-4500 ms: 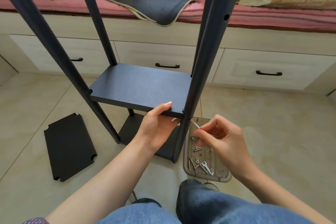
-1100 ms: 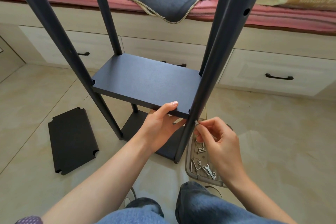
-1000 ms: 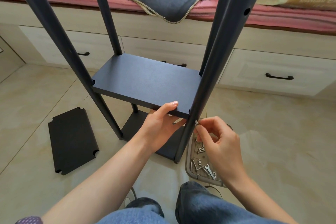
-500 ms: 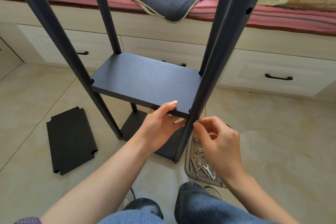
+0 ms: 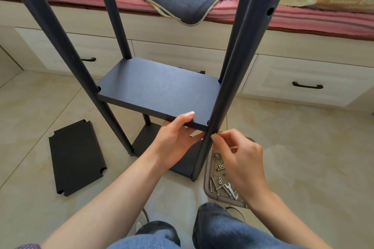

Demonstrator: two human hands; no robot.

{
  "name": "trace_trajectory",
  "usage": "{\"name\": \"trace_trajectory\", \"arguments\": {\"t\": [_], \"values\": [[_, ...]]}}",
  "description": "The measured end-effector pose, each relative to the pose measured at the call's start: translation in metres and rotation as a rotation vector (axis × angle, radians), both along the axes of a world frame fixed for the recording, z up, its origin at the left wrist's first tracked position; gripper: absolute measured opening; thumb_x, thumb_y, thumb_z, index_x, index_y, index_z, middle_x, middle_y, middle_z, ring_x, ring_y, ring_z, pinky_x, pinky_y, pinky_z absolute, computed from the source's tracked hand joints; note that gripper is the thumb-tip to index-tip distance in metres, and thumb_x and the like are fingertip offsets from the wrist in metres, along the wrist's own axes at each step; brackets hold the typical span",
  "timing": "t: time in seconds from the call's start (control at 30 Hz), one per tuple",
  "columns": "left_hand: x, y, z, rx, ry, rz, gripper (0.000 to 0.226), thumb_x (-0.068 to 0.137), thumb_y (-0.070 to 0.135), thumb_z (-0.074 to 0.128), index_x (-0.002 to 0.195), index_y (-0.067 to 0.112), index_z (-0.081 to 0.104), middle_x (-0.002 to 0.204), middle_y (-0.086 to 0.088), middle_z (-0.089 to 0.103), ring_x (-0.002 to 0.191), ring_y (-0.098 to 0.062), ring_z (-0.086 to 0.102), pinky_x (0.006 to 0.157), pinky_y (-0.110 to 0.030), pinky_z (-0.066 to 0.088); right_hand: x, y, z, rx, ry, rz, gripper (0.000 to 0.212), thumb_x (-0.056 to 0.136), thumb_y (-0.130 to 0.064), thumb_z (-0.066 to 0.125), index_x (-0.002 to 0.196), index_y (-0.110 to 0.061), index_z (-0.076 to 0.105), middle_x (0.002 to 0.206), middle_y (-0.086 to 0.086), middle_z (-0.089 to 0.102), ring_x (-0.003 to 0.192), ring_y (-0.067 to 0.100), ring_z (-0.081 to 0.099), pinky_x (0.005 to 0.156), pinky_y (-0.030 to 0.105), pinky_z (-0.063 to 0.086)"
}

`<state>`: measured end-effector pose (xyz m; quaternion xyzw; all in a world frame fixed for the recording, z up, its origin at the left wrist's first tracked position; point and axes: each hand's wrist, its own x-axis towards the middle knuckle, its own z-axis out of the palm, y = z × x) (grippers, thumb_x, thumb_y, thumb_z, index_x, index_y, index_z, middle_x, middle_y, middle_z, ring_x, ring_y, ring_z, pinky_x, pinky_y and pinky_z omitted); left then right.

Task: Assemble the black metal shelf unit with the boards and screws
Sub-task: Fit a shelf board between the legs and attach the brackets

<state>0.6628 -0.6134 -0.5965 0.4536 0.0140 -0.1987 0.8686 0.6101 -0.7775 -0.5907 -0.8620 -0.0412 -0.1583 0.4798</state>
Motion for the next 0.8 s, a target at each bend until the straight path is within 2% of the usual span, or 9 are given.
{"name": "trace_trajectory", "arguments": {"t": [0.07, 0.17, 0.27, 0.33, 0.43, 0.5, 0.6, 0.63, 0.8], "values": [[0.0, 0.0, 0.0, 0.007, -0.001, 0.002, 0.024, 0.089, 0.03, 0.063, 0.105, 0.012, 0.065, 0.119, -0.016, 0.061, 0.12, -0.034, 0.059, 0.11, -0.049, 0.045, 0.0, 0.0, 0.001, -0.031, 0.018, -0.007, 0.017, 0.093, -0.033, 0.063, 0.076, -0.028, 0.064, 0.064, -0.013, 0.065, 0.063, 0.005, 0.064, 0.058, 0.015, 0.045], [0.0, 0.001, 0.0, 0.02, -0.005, -0.001, 0.028, 0.089, 0.03, 0.063, 0.109, 0.011, 0.062, 0.117, -0.015, 0.062, 0.119, -0.032, 0.059, 0.107, -0.045, 0.048, 0.0, -0.001, 0.002, -0.13, 0.054, -0.005, 0.03, 0.094, -0.041, 0.057, 0.071, -0.023, 0.061, 0.059, -0.01, 0.06, 0.057, 0.009, 0.057, 0.058, 0.032, 0.047], [0.0, 0.001, 0.001, 0.037, 0.006, 0.016, 0.046, 0.087, 0.03, 0.063, 0.124, 0.004, 0.055, 0.126, -0.02, 0.057, 0.126, -0.037, 0.056, 0.109, -0.047, 0.047, 0.0, -0.002, 0.005, -0.245, 0.007, -0.01, 0.025, 0.093, -0.036, 0.062, 0.078, -0.016, 0.063, 0.065, -0.005, 0.061, 0.062, 0.017, 0.058, 0.058, 0.04, 0.049], [0.0, 0.001, 0.001, 0.047, 0.009, 0.019, 0.051, 0.087, 0.03, 0.064, 0.128, 0.003, 0.051, 0.13, -0.021, 0.055, 0.13, -0.039, 0.054, 0.108, -0.047, 0.048, -0.001, -0.002, 0.009, -0.36, -0.066, -0.031, 0.021, 0.089, -0.03, 0.069, 0.077, -0.015, 0.063, 0.065, -0.004, 0.059, 0.061, 0.019, 0.056, 0.054, 0.039, 0.048], [-0.001, 0.001, 0.0, 0.018, 0.004, 0.016, 0.047, 0.089, 0.027, 0.064, 0.127, 0.003, 0.052, 0.128, -0.02, 0.056, 0.129, -0.039, 0.054, 0.108, -0.049, 0.048, -0.002, -0.003, 0.014, -0.523, -0.137, -0.063, 0.023, 0.085, -0.025, 0.076, 0.071, -0.014, 0.06, 0.06, -0.003, 0.056, 0.056, 0.021, 0.051, 0.051, 0.03, 0.039], [0.0, 0.002, -0.001, 0.002, 0.0, 0.021, 0.044, 0.089, 0.026, 0.064, 0.125, 0.005, 0.051, 0.125, -0.018, 0.057, 0.125, -0.036, 0.058, 0.105, -0.048, 0.05, -0.001, -0.004, 0.014, -0.495, -0.099, -0.055, 0.022, 0.088, -0.029, 0.071, 0.073, -0.016, 0.061, 0.061, -0.004, 0.057, 0.057, 0.02, 0.052, 0.052, 0.032, 0.042], [0.002, 0.002, -0.001, 0.0, -0.002, 0.02, 0.043, 0.087, 0.027, 0.065, 0.123, 0.007, 0.052, 0.123, -0.016, 0.058, 0.121, -0.032, 0.06, 0.1, -0.044, 0.054, 0.002, -0.005, 0.01, -0.222, 0.105, -0.007, 0.023, 0.093, -0.039, 0.061, 0.078, -0.022, 0.063, 0.064, -0.009, 0.063, 0.062, 0.014, 0.06, 0.06, 0.041, 0.05], [0.002, 0.002, -0.002, 0.001, -0.004, 0.017, 0.042, 0.086, 0.028, 0.065, 0.121, 0.008, 0.053, 0.123, -0.016, 0.058, 0.121, -0.031, 0.06, 0.1, -0.044, 0.054, 0.002, -0.005, 0.009, -0.188, 0.128, 0.003, 0.023, 0.094, -0.04, 0.06, 0.078, -0.024, 0.063, 0.063, -0.01, 0.063, 0.062, 0.012, 0.061, 0.061, 0.041, 0.051], [0.003, 0.001, -0.001, -0.017, 0.014, 0.033, 0.04, 0.086, 0.029, 0.064, 0.118, 0.006, 0.055, 0.126, -0.018, 0.056, 0.127, -0.038, 0.055, 0.104, -0.048, 0.051, -0.003, -0.002, 0.014, -0.448, -0.061, -0.065, 0.02, 0.09, -0.036, 0.067, 0.077, -0.021, 0.063, 0.063, -0.009, 0.058, 0.059, 0.015, 0.053, 0.06, 0.033, 0.046]]}}
